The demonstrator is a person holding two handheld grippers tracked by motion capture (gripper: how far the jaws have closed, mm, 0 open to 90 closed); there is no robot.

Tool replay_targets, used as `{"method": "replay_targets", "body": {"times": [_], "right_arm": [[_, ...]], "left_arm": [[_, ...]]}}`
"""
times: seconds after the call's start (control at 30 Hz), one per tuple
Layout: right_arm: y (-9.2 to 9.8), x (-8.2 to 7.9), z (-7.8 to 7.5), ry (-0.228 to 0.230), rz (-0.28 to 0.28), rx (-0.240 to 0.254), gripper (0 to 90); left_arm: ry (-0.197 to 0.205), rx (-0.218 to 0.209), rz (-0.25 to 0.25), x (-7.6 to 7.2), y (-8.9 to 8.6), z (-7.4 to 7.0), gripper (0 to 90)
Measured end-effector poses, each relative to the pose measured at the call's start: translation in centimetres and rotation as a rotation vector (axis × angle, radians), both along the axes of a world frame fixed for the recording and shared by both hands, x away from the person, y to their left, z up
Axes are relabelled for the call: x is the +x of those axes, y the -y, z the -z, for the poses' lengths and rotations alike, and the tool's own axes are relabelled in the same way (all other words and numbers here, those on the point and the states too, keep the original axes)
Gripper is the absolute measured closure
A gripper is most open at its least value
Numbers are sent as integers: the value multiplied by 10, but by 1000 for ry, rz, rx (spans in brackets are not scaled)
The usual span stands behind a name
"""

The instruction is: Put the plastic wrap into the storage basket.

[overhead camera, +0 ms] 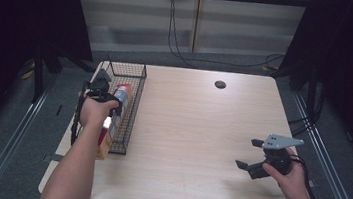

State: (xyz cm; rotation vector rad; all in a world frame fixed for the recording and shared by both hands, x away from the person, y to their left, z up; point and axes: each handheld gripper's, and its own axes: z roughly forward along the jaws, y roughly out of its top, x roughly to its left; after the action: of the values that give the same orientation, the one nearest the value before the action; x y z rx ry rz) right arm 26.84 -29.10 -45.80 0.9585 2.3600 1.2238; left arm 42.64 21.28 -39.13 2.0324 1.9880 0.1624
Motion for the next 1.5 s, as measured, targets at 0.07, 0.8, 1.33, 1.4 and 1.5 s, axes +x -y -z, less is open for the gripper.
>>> {"method": "replay_targets", "body": {"times": [0.07,0.8,1.33,1.4,1.5], "right_arm": [[0,0,0,2,0,-1,20],[-2,-1,-2,6,-5,5,20],[-1,-2,-3,10,0,-1,19],[-1,-2,-3,9,-2,1,19],[-2,-3,-2,8,-1,-3,19]], "left_arm": [[2,-15,-11,-1,0,0,408],[104,-120,15,-14,2,-33,278],[159,-201,129,-26,28,-44,182],[168,-210,137,-27,32,-45,172],[175,-219,161,-29,36,-46,162]]}}
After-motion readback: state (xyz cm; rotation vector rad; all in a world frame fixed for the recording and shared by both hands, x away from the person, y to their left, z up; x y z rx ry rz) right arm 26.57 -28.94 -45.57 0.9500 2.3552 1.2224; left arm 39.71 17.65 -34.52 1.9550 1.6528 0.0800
